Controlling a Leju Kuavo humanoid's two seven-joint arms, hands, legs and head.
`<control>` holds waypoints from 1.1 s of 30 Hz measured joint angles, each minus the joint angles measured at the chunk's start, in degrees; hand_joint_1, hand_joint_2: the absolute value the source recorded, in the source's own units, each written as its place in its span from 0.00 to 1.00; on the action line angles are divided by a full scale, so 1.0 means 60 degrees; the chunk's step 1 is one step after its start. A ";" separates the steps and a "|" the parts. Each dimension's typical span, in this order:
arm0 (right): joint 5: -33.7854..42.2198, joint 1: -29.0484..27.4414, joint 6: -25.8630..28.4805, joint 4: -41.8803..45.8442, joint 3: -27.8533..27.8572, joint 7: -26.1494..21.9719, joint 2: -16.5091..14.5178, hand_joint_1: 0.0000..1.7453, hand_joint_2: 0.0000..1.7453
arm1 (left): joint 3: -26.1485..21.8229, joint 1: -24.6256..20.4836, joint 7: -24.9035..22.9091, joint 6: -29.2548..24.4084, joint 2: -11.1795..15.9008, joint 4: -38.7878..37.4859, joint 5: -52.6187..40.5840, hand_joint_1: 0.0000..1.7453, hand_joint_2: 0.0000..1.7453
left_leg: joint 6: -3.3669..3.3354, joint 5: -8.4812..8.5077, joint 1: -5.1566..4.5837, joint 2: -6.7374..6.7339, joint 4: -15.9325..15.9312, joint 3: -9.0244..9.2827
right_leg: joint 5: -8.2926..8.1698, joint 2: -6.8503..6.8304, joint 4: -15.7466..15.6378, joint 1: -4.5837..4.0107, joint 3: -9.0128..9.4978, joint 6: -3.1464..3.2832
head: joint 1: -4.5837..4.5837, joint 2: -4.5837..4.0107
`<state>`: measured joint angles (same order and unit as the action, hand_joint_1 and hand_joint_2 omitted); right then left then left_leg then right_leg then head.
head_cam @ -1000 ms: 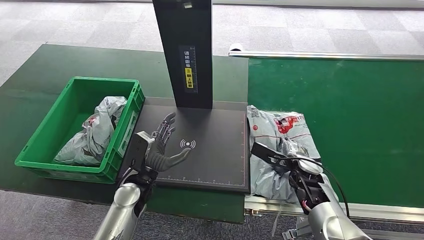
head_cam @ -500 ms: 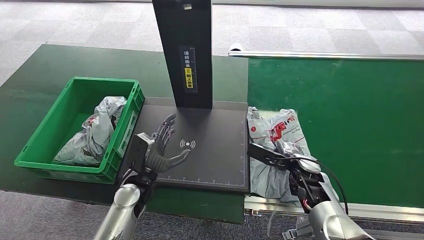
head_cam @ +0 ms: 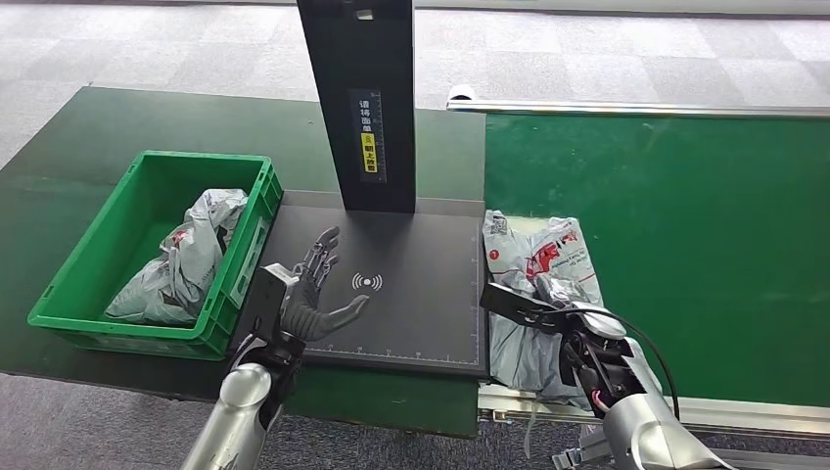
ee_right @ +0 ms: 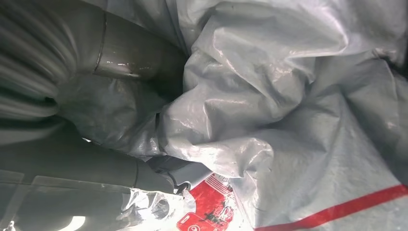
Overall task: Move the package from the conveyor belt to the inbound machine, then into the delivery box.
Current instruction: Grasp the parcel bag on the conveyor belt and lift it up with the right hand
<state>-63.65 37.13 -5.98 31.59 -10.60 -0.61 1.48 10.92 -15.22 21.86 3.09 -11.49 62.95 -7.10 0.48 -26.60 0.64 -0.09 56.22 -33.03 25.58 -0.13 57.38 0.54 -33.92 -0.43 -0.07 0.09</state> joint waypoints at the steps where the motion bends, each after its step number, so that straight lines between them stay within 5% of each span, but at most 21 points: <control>1: 0.0058 -0.0001 0.0095 0.0003 -0.0019 -0.0078 0.0002 1.00 1.00 | -0.0008 0.0005 0.0004 0.0005 0.0003 0.0002 0.0005 0.00 1.00 | 0.0000 0.0000 0.0000 -0.0001 0.0000 0.0000 | 0.0000 0.0000 0.0000 0.0000 0.0000 0.0000 | 0.0001 0.0000; 8: 0.2015 -0.0409 0.2568 0.1426 0.0332 -0.1282 -0.0203 1.00 1.00 | -0.0073 0.0254 0.0088 -0.0006 0.0022 0.0375 0.0085 0.00 1.00 | 0.0000 0.0000 0.0001 -0.0001 0.0000 -0.0003 | -0.0001 0.0002 0.0001 -0.0001 -0.0007 0.0001 | 0.0003 0.0000; 22: 0.4611 -0.1414 0.4683 0.4970 0.1186 -0.3819 -0.0660 1.00 1.00 | -0.0169 0.0306 0.0588 0.0002 0.0027 0.0525 0.0299 0.00 1.00 | 0.0000 0.0000 0.0000 0.0002 0.0000 -0.0003 | 0.0000 0.0000 0.0000 0.0000 -0.0006 0.0001 | 0.0001 0.0000; 33: 0.5268 -0.2204 0.6567 0.6969 0.1231 -0.5164 -0.0767 1.00 1.00 | -0.0724 0.0320 0.2027 -0.2477 -0.0013 0.2024 0.1335 0.00 1.00 | 0.0000 0.0000 0.0001 0.0003 -0.0002 -0.0005 | 0.0002 0.0000 0.0000 -0.0001 -0.0003 0.0000 | 0.0000 0.0000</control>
<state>-32.04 23.91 33.42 73.41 -3.21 -31.59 -3.13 6.58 -13.30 34.03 -11.77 -11.56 75.10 0.91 0.48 -26.61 0.65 -0.07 56.21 -33.06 25.60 -0.13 57.39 0.54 -33.94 -0.43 -0.07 0.09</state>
